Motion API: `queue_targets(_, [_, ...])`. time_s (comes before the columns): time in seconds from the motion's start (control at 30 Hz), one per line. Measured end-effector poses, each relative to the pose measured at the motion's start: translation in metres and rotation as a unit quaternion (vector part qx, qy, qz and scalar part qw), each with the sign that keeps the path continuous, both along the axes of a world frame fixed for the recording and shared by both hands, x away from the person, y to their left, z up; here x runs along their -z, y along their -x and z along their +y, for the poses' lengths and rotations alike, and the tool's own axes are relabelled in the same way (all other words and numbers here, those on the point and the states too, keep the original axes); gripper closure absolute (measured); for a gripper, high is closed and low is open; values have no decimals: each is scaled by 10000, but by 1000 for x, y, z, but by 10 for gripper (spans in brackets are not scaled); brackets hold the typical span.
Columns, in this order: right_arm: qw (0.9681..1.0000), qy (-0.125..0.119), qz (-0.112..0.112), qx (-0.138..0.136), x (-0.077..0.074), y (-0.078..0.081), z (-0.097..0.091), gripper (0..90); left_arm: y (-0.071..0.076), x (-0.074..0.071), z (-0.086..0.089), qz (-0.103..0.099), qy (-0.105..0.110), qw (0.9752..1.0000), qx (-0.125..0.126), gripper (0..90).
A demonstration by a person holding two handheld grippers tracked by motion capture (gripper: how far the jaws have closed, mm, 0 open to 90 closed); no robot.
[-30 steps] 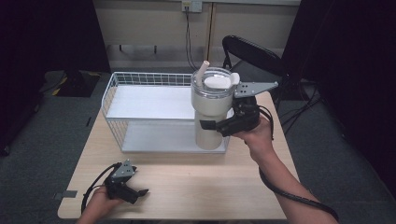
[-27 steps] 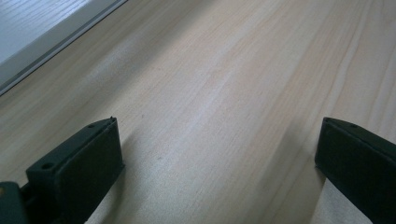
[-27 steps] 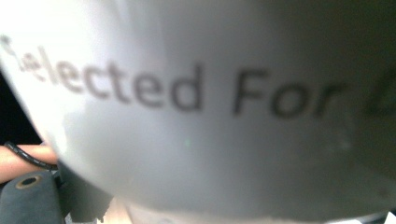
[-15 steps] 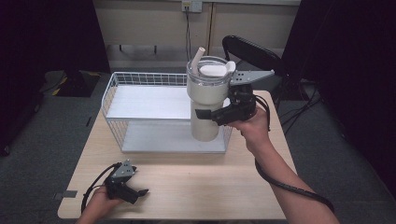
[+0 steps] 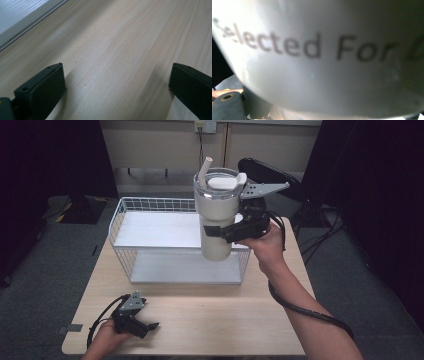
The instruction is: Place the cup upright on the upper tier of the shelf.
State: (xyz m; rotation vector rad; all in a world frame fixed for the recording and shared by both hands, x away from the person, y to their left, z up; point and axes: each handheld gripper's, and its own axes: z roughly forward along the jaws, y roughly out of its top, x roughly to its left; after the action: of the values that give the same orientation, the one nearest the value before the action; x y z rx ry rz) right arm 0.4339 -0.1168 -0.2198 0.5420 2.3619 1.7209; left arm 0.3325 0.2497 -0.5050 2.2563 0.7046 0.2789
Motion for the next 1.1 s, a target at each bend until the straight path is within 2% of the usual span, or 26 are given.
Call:
queue_targets(0.27, [9999, -36, -22, 104, -3, -10, 5, 94, 0, 0, 0, -1, -2, 10000, 1, 0])
queue_targets(0.37, [9998, 21, -103, 140, -4, -13, 8, 94, 0, 0, 0, -3, -1, 10000, 0, 1])
queue_targets(0.47, [9999, 11, -53, 147, -2, -17, 9, 94, 0, 0, 0, -4, -1, 10000, 0, 1])
queue_targets(0.8, [9994, 14, -137, 315, -2, -32, 16, 94, 0, 0, 0, -4, -1, 10000, -1, 1])
queue_targets(1.1, [9990, 41, -117, 436, -1, -44, 21, 94, 0, 0, 0, -4, 0, 10000, -1, 1])
